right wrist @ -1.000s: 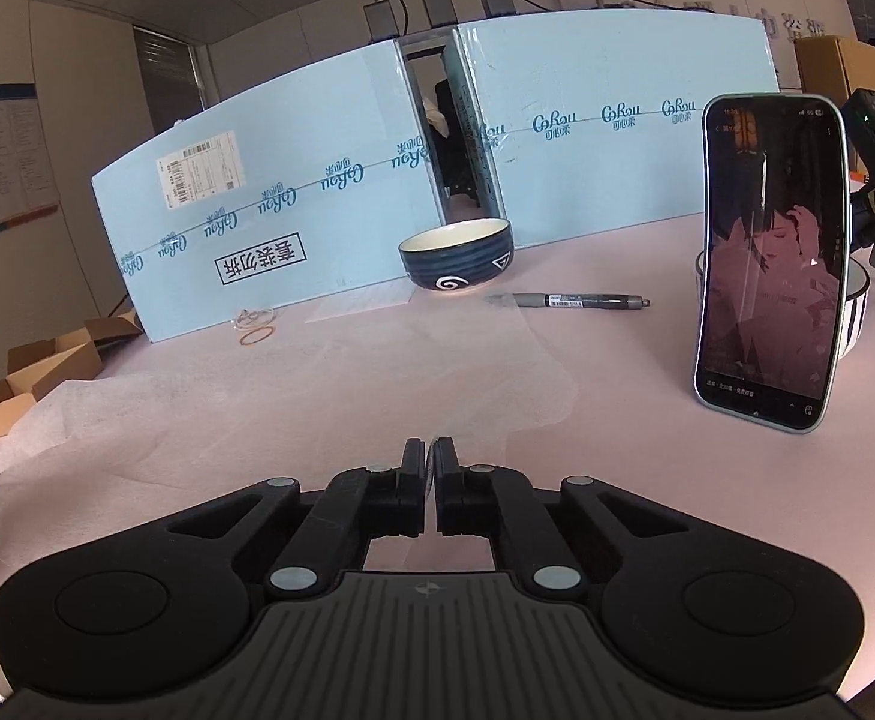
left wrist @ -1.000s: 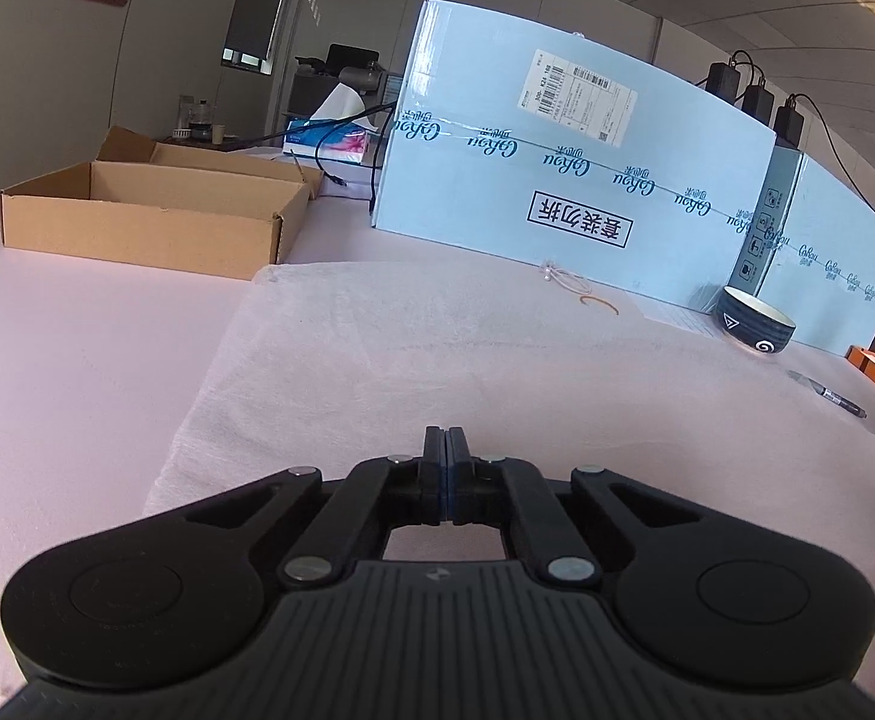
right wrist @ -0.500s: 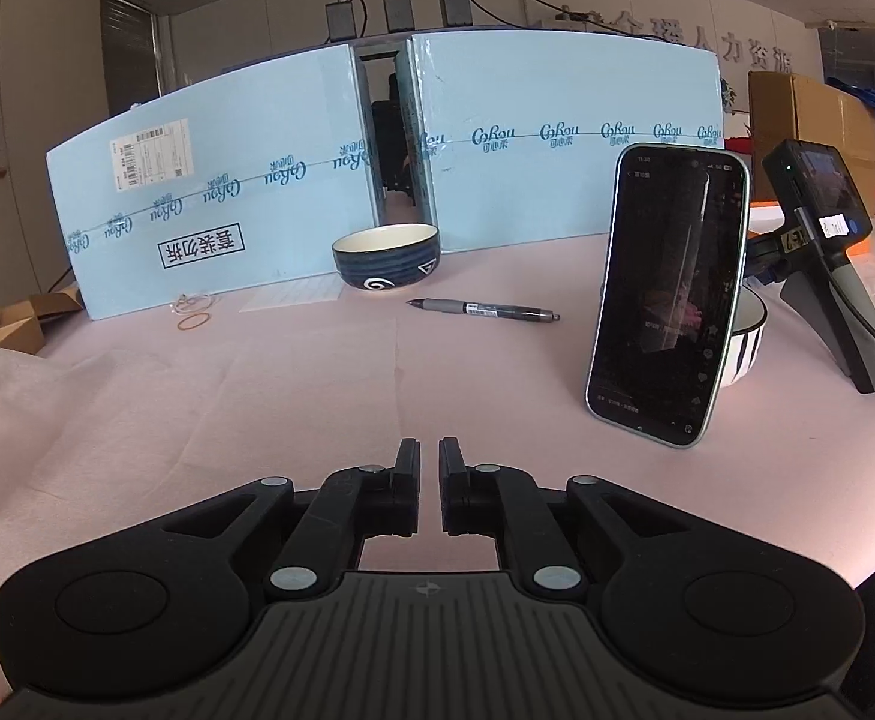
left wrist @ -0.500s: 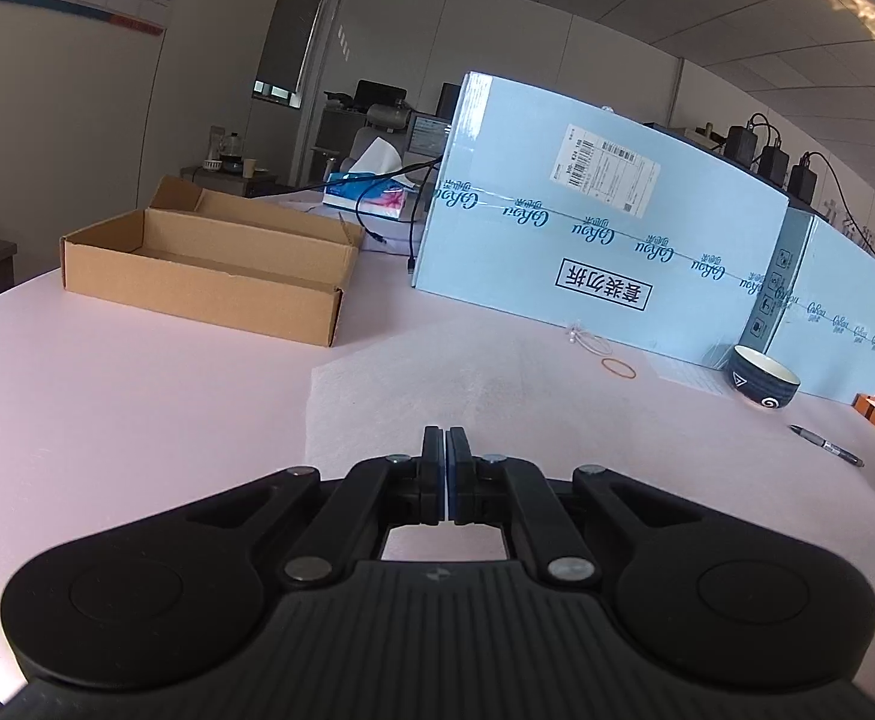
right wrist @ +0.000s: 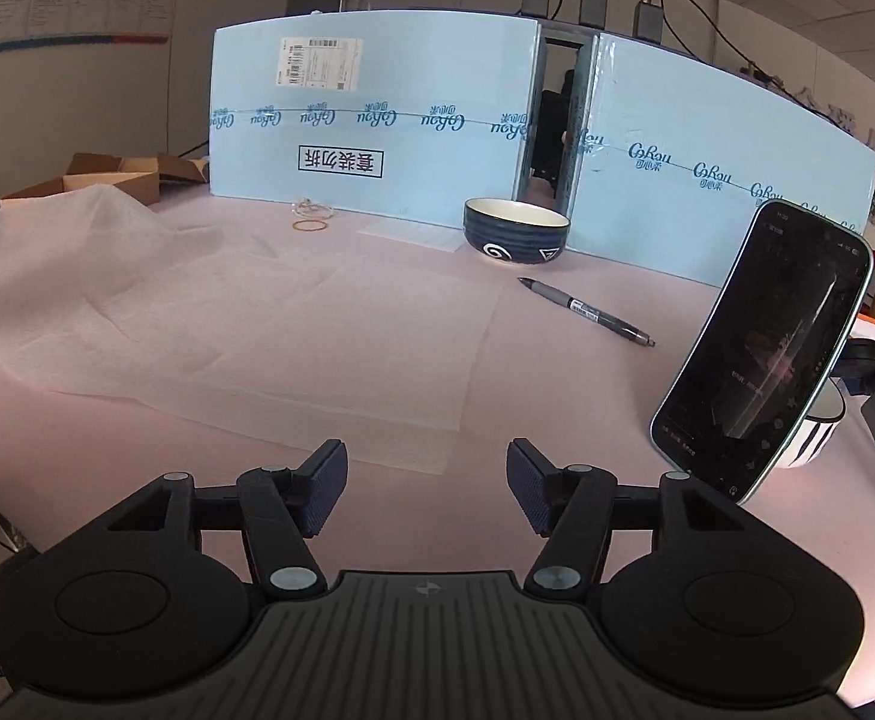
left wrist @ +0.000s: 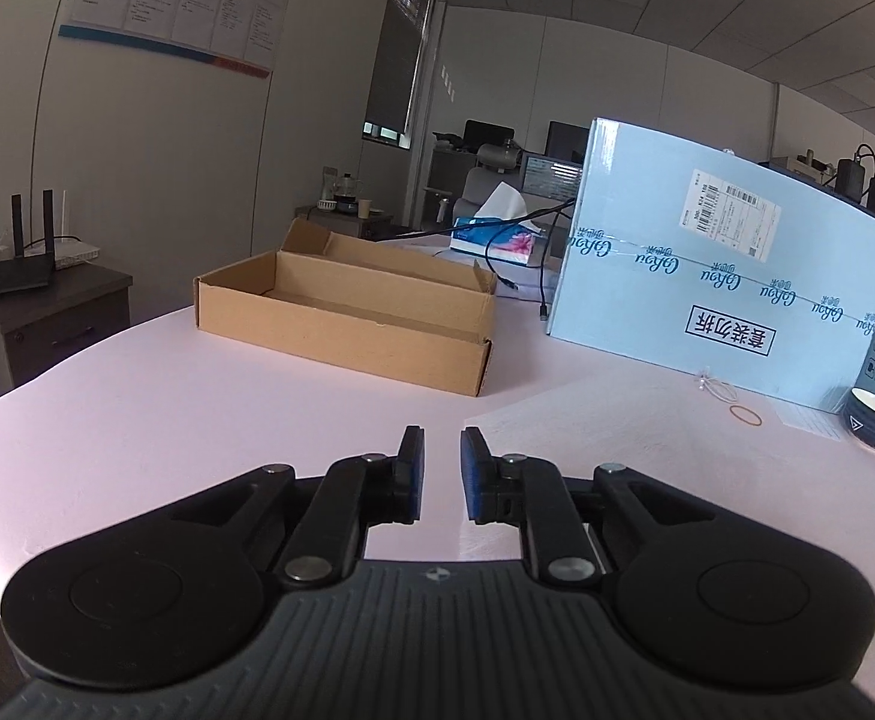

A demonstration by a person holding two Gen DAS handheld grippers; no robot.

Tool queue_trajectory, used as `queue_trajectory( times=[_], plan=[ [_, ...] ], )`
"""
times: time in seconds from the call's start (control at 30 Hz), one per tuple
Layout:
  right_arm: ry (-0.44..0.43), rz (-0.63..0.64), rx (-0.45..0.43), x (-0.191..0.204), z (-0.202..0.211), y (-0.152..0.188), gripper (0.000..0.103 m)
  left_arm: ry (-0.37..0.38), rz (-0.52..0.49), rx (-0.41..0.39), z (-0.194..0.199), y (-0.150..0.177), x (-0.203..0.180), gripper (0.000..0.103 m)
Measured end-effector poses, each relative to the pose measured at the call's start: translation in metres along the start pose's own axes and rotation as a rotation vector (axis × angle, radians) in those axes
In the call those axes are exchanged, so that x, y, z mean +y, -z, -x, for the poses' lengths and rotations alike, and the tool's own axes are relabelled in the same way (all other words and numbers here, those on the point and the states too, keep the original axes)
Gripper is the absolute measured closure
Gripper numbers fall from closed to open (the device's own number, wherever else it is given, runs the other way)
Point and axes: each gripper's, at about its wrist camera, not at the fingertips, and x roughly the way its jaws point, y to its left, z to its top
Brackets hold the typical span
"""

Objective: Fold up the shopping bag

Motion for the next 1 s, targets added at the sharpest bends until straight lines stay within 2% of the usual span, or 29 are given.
queue_trajectory(
  times=[0.13, 0.27, 0.3, 0.33, 0.37, 0.43, 0.6, 0.77, 0.9, 0.97, 1.0],
  plan=[
    [-0.069, 0.032, 0.009, -0.009, -0.010, 0.000, 0.044, 0.078, -0.032, 0.026, -0.010, 0.002, -0.023, 0.084],
    [-0.134, -0.001, -0.015, -0.012, -0.019, 0.000, 0.048, 0.083, -0.050, 0.067, -0.022, 0.006, -0.037, 0.084],
    [-0.145, -0.022, -0.024, -0.012, -0.021, -0.001, 0.054, 0.083, -0.050, 0.072, -0.023, 0.006, -0.040, 0.084],
    [-0.153, -0.035, -0.028, -0.011, -0.023, -0.001, 0.066, 0.079, -0.047, 0.076, -0.024, 0.006, -0.040, 0.083],
    [-0.154, -0.053, -0.021, -0.010, -0.023, -0.003, 0.072, 0.069, -0.047, 0.079, -0.025, 0.006, -0.039, 0.083],
    [-0.155, -0.129, 0.009, -0.012, -0.022, -0.009, 0.100, 0.044, -0.046, 0.084, -0.026, 0.007, -0.037, 0.083],
    [-0.238, -0.304, -0.004, -0.022, -0.002, -0.026, 0.100, 0.008, -0.036, 0.098, -0.028, 0.007, -0.028, 0.083],
    [-0.336, -0.387, -0.100, -0.029, 0.025, -0.049, 0.100, 0.023, -0.047, 0.102, -0.029, 0.009, -0.031, 0.082],
    [-0.287, -0.323, -0.130, -0.026, 0.034, -0.056, 0.100, 0.039, -0.064, 0.116, -0.030, 0.013, -0.035, 0.082],
    [-0.225, -0.287, -0.091, -0.026, 0.025, -0.046, 0.099, 0.038, -0.067, 0.123, -0.031, 0.014, -0.035, 0.081],
    [-0.189, -0.269, -0.066, -0.026, 0.019, -0.040, 0.093, 0.037, -0.065, 0.127, -0.032, 0.015, -0.035, 0.080]
  ],
)
